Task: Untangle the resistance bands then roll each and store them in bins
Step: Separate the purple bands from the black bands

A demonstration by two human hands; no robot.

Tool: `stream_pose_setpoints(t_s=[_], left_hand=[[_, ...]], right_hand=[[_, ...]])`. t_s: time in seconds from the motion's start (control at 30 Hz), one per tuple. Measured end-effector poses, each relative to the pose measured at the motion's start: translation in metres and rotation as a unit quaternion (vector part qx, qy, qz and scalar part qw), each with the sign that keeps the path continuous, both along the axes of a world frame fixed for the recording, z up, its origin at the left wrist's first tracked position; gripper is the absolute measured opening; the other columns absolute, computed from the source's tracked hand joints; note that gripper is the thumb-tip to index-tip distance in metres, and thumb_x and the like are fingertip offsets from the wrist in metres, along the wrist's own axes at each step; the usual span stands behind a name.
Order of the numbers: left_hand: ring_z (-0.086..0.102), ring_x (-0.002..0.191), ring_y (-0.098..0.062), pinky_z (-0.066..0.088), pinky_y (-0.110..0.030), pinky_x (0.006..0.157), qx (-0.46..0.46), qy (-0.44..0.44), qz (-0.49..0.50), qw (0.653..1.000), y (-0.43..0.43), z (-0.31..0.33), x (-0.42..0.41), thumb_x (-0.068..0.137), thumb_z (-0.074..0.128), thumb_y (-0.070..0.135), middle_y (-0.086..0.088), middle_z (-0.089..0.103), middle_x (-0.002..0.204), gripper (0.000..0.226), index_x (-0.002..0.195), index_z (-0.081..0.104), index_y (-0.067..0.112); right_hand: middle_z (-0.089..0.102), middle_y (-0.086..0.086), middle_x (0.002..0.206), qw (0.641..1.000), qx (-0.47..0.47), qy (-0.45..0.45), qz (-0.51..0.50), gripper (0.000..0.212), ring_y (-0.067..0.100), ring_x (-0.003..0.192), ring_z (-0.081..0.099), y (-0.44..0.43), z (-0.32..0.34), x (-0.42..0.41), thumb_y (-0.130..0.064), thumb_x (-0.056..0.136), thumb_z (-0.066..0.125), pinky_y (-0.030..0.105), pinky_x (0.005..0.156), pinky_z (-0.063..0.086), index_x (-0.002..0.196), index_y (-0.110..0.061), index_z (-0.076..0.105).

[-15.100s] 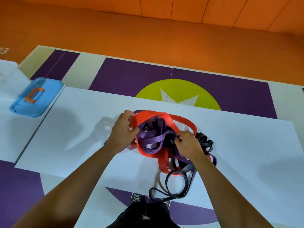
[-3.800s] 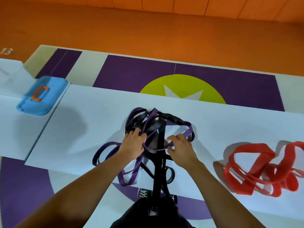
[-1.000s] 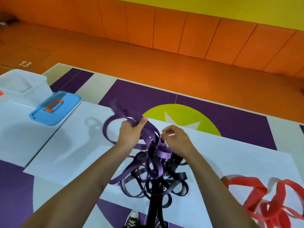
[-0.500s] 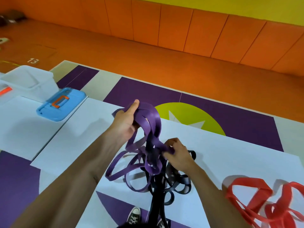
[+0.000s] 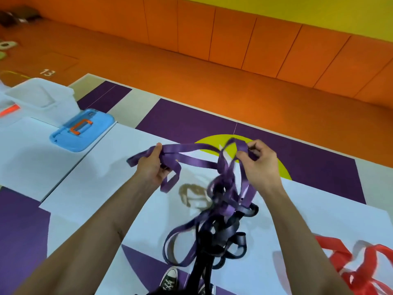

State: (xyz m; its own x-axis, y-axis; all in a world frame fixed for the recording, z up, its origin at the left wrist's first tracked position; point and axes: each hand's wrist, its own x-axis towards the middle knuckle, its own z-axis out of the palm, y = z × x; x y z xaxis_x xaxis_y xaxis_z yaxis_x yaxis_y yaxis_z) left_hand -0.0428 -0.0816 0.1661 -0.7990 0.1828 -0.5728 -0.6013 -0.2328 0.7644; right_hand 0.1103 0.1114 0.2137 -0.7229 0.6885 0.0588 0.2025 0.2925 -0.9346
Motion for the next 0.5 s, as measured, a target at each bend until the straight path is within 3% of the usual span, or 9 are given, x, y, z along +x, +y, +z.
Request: stream_pose_setpoints(t_s=[0.07, 0.13, 0.27, 0.33, 0.43, 0.5], left_hand=[[0.071, 0.08, -0.02, 0.057, -0.042, 0.075, -0.001, -0.013, 0.016, 1.0, -0.005, -0.009, 0.001, 0.103, 0.06, 0.032, -0.009, 0.071, 0.088, 0.027, 0.107, 0.06, 0.004], [0.069, 0.082, -0.019, 0.055, -0.045, 0.08, -0.005, -0.018, 0.034, 0.999, -0.008, -0.013, -0.002, 0.103, 0.059, 0.03, -0.007, 0.069, 0.089, 0.025, 0.101, 0.061, 0.006], [0.063, 0.07, -0.018, 0.058, -0.037, 0.07, -0.01, 0.028, 0.109, 0.994, -0.013, -0.007, -0.015, 0.106, 0.053, 0.029, -0.004, 0.062, 0.079, 0.026, 0.088, 0.056, 0.01], [0.065, 0.07, -0.017, 0.06, -0.033, 0.066, -0.036, 0.063, 0.151, 0.986, -0.02, 0.001, -0.028, 0.107, 0.05, 0.029, -0.006, 0.065, 0.084, 0.023, 0.101, 0.056, 0.007], [0.074, 0.088, -0.024, 0.06, -0.026, 0.059, -0.063, 0.075, 0.214, 0.972, -0.035, 0.004, -0.045, 0.106, 0.051, 0.034, -0.012, 0.071, 0.11, 0.036, 0.13, 0.053, 0.007], [0.075, 0.082, -0.022, 0.058, -0.023, 0.057, -0.075, 0.06, 0.227, 0.969, -0.043, -0.001, -0.045, 0.105, 0.051, 0.037, -0.011, 0.073, 0.106, 0.042, 0.134, 0.053, 0.007]], right_hand=[[0.056, 0.011, 0.066, 1.0, 0.003, -0.017, -0.013, 0.008, 0.011, 0.052, 0.036, 0.003, -0.004, 0.005, -0.007, 0.088, 0.067, 0.024, 0.051, 0.033, 0.085, -0.005, 0.061], [0.051, 0.004, 0.062, 0.999, 0.015, -0.032, -0.017, 0.006, 0.013, 0.052, 0.034, 0.006, -0.005, 0.008, -0.011, 0.088, 0.066, 0.027, 0.051, 0.031, 0.085, -0.01, 0.062], [0.054, -0.005, 0.054, 0.986, 0.087, -0.138, -0.035, 0.008, 0.011, 0.043, 0.039, 0.021, -0.016, 0.014, -0.02, 0.087, 0.068, 0.026, 0.044, 0.033, 0.08, -0.022, 0.063], [0.064, -0.002, 0.062, 0.974, 0.121, -0.176, -0.074, 0.004, 0.017, 0.049, 0.052, 0.031, -0.024, 0.023, -0.022, 0.086, 0.068, 0.027, 0.047, 0.04, 0.084, -0.022, 0.064], [0.067, 0.004, 0.079, 0.946, 0.151, -0.258, -0.124, 0.007, 0.03, 0.071, 0.06, 0.048, -0.039, 0.035, -0.026, 0.087, 0.068, 0.035, 0.062, 0.048, 0.089, -0.02, 0.065], [0.066, 0.008, 0.087, 0.923, 0.141, -0.341, -0.112, 0.011, 0.034, 0.084, 0.061, 0.056, -0.052, 0.038, -0.03, 0.088, 0.067, 0.038, 0.073, 0.051, 0.092, -0.021, 0.064]])
